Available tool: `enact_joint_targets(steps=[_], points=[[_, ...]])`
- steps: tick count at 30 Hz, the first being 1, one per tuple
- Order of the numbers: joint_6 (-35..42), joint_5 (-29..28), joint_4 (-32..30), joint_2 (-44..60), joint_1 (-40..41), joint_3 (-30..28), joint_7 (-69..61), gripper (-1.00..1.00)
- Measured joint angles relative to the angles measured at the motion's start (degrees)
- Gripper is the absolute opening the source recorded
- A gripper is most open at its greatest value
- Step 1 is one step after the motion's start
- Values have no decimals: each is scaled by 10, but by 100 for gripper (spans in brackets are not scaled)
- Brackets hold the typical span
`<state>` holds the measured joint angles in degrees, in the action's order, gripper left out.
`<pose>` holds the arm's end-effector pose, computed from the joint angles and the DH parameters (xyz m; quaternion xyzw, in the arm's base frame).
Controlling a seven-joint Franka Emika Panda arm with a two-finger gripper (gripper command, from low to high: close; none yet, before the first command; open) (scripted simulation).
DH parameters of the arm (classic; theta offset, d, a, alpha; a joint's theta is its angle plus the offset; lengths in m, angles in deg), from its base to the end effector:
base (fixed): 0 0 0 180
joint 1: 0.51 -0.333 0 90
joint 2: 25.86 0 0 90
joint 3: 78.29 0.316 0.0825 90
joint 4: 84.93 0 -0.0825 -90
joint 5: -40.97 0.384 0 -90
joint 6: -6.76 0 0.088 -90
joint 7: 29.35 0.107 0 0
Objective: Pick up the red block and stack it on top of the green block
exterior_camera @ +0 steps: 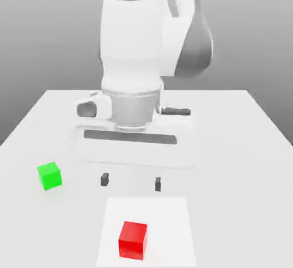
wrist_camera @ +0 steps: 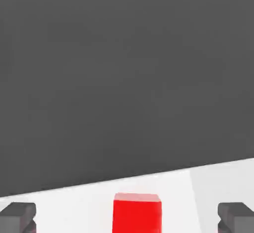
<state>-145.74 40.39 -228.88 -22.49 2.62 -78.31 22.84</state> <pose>0.4743 -0.0258 0.2663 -0.8868 0.4600 -0.0422 0.0164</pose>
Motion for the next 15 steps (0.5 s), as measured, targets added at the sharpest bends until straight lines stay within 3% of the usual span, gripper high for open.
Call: enact_joint_targets(steps=[7,8,15], points=[[-97,6,-3,145,2,0,3,0],[-112,6,0,163,2,0,3,-100],[-114,4,0,166,3,1,5,-100]])
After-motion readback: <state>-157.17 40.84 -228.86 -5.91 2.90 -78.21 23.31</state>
